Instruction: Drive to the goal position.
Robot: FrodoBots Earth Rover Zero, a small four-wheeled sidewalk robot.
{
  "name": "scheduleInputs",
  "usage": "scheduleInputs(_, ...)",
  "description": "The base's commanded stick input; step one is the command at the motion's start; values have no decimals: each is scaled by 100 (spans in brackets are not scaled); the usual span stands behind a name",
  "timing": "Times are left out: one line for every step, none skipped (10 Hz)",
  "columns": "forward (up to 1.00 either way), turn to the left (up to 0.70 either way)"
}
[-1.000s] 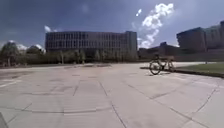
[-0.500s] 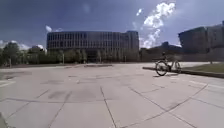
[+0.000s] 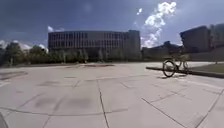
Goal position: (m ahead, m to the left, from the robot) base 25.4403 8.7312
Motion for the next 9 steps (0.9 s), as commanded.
scheduleInputs(85,1)
scheduleInputs(85,1)
scheduleInputs(85,1)
scheduleInputs(85,1)
scheduleInputs(85,1)
scheduleInputs(85,1)
scheduleInputs(85,1)
scheduleInputs(85,1)
scheduleInputs(85,1)
